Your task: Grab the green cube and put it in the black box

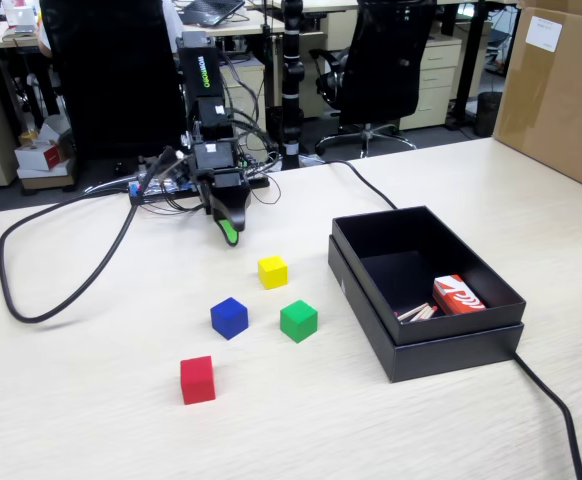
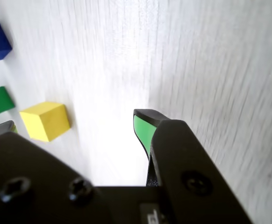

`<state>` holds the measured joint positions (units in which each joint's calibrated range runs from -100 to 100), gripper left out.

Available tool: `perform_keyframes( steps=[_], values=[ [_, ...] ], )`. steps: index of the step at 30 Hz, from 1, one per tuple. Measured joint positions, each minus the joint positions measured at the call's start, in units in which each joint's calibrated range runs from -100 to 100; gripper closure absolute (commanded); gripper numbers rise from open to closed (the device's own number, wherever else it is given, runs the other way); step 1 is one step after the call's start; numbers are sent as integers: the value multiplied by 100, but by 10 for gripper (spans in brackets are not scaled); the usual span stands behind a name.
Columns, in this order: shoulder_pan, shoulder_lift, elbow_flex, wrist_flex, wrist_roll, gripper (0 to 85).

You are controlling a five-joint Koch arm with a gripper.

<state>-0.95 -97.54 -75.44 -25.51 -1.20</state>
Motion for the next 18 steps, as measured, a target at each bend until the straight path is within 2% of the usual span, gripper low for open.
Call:
perform_keyframes(
  steps=[1, 6, 7, 12, 18],
  values=[
    [34, 91, 520, -449, -5, 378],
    [93, 893, 2246, -1045, 0, 379],
    [142, 1605, 3149, -1401, -5, 379],
    [259, 3482, 4674, -1502, -20, 383],
    [308, 6602, 7293, -1827, -195, 398]
  ],
)
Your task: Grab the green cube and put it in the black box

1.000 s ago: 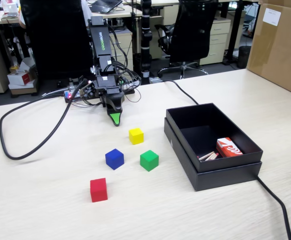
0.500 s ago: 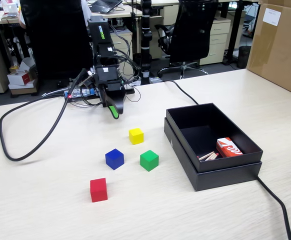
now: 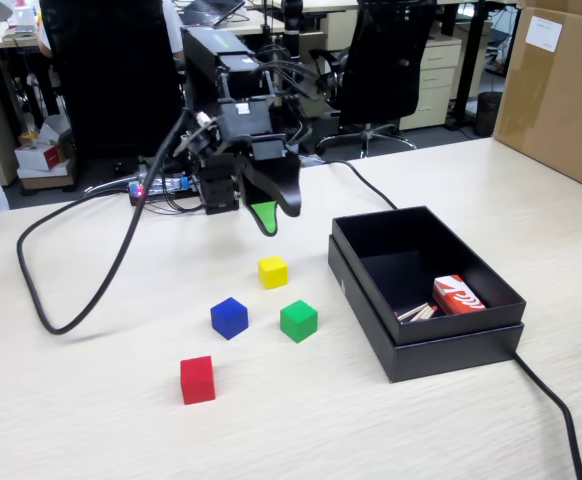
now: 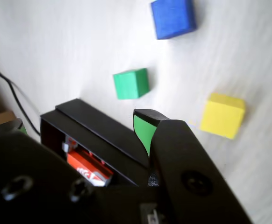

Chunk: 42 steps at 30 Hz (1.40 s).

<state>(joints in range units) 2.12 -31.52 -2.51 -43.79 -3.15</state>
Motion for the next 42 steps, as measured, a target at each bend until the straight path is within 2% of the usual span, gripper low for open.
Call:
perform_keyframes(
  steps=[7, 23, 29, 32, 36, 42],
  values=[
    [15, 2227, 931, -124, -239, 398],
    [0, 3508, 1251, -132, -298, 398],
    [-20, 3832, 1497, -132, -352, 503],
    [-24, 3883, 1488, -132, -376, 626],
    [-49, 3883, 1497, -124, -410, 846],
    [-88, 3883, 1497, -147, -410, 846]
  ],
)
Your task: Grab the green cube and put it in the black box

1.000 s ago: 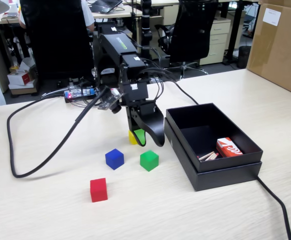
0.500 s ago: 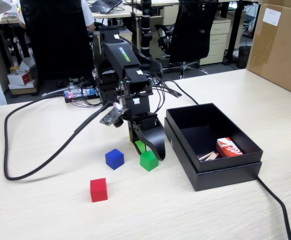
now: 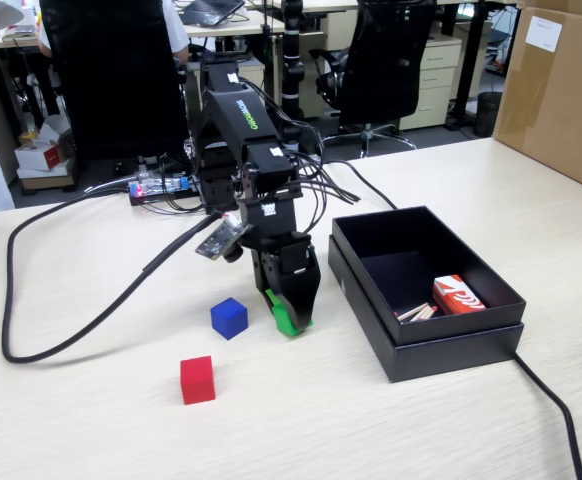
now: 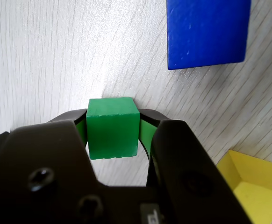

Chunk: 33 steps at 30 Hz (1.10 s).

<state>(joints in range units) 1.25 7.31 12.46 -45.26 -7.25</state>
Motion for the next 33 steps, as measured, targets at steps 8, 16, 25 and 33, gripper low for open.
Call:
perform_keyframes(
  steps=[8, 16, 25, 33],
  values=[
    [156, -1269, -18, -395, 15, 846],
    [1011, -3197, 438, -805, 425, 846],
    [1504, -1463, 593, -821, 1006, 846],
    [1475, -518, 767, -813, 1094, 846]
  ],
)
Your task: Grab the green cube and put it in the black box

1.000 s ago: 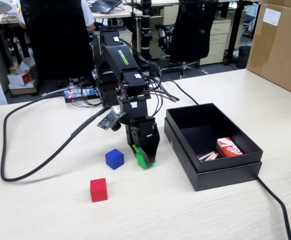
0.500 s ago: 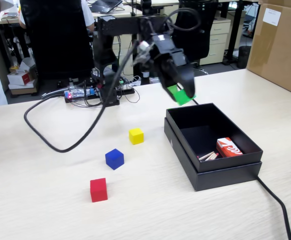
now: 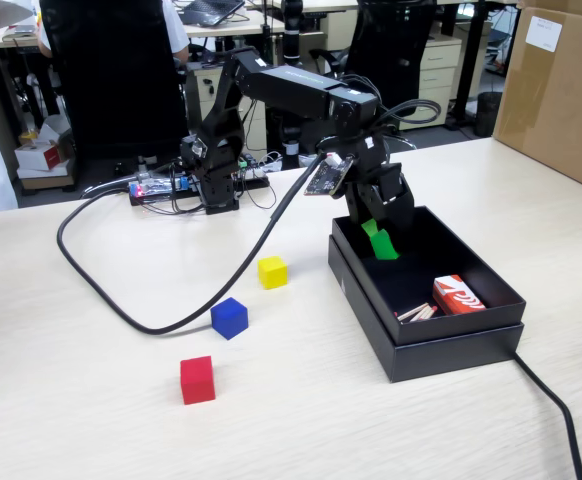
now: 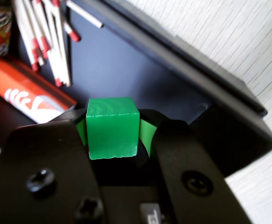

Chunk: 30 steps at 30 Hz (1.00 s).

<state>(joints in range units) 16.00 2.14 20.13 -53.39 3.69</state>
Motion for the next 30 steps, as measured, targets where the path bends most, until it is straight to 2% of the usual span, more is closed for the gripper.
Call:
perform_keyframes(
  steps=[6, 8, 10, 11, 13, 14, 21, 25, 30],
  values=[
    [-24, 621, 64, 0, 0, 845],
    [-39, 738, 73, 0, 0, 706],
    [-39, 764, 73, 0, 0, 706],
    [-39, 790, 73, -39, -5, 523],
    [-39, 790, 73, -39, -5, 403],
    [-39, 790, 73, -46, -5, 372],
    [-49, 65, 64, -46, -5, 364],
    [-142, -1217, -55, -46, 0, 379],
    [-552, -3288, -593, -46, 5, 380]
  ],
)
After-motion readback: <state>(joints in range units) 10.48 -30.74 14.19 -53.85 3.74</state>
